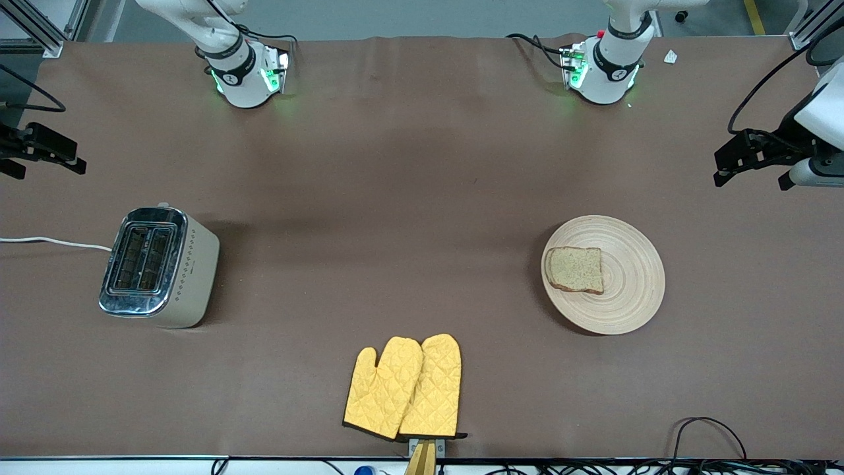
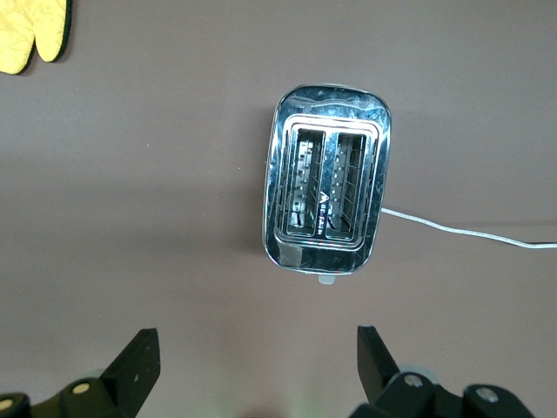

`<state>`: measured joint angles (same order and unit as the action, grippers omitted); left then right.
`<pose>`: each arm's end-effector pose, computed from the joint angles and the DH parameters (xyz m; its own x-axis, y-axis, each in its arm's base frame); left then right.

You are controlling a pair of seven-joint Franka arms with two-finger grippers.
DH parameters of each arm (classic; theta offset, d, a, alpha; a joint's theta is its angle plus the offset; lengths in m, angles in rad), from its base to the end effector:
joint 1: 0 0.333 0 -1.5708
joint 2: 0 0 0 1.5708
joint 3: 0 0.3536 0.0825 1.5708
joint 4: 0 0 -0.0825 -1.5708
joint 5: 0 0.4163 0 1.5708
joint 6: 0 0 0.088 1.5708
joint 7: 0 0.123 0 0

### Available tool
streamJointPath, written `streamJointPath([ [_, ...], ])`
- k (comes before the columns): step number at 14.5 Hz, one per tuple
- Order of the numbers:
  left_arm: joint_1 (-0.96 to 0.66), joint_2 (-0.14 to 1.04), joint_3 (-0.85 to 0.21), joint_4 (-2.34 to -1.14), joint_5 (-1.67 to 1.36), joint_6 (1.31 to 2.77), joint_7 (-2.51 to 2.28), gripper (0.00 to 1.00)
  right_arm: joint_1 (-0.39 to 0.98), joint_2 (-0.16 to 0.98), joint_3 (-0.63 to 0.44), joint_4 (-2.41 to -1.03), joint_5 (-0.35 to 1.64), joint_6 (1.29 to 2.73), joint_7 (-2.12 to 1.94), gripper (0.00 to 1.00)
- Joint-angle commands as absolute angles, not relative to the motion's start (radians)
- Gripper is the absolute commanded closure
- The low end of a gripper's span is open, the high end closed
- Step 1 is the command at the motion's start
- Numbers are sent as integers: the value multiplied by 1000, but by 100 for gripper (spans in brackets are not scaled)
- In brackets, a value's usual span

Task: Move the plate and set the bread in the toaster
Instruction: 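Move the left gripper down toward the wooden plate's rim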

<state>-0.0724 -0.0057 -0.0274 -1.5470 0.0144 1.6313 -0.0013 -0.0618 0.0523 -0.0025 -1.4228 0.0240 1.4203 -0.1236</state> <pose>0.5901 -0.0574 0.6672 0.9910 -0.0988 0.0899 -0.0979 -0.9951 -0.0144 0.5875 -0.0345 0.6761 0.9967 0.0629 -0.0514 0.0614 -0.9977 -0.0303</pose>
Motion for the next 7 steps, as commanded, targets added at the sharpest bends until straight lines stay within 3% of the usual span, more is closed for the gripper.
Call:
streamJointPath([
  [1, -71, -8, -28, -1551, 23, 1641, 6, 0, -69, 31, -3, -1436, 34, 1416, -126, 0],
  [7, -66, 6, -25, -1552, 11, 1640, 15, 0, -46, -40, 6, -1500, 31, 1426, -107, 0],
])
